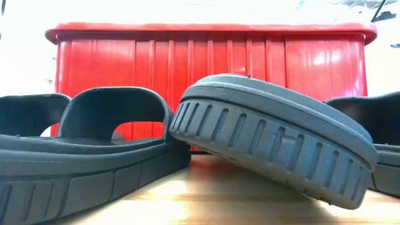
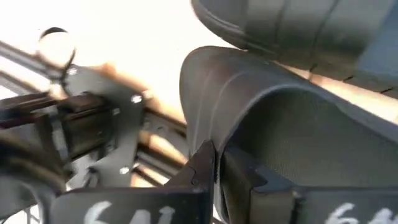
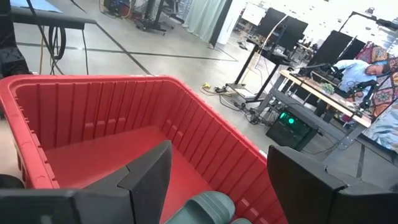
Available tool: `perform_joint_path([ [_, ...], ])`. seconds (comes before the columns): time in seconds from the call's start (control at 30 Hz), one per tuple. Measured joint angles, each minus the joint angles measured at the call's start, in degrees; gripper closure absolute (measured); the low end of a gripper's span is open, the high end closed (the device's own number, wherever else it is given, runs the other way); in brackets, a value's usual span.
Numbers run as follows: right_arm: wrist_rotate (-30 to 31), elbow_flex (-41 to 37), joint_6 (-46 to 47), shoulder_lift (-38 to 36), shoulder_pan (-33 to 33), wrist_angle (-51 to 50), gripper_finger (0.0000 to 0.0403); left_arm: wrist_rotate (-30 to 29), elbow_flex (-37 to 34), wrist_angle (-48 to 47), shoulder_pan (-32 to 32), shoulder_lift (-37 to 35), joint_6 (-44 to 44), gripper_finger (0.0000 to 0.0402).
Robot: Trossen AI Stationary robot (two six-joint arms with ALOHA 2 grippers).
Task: Pick and place slides into bin
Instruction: Put the black slipper into the red organizer bin
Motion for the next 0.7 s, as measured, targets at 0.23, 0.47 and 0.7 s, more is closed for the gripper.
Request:
perform_joint_path([
  [0.23,0.0,0.0,0.0,0.0,0.0,0.0,0.0152,-0.4,1.8,-0.8,0.0,-3.0,-3.2,0.0401],
  [0.47,-0.8,0.0,-1.1,0.0,0.9,0.0,0.0152,-2.3,4.7,-0.5,0.6,-4.1,-6.1,0.0401],
  [0.7,-0.8,0.0,-3.5,0.0,1.6,0.0,0.0152,-10.5,11.6,-0.6,4.0,-4.1,-3.3,0.0401],
])
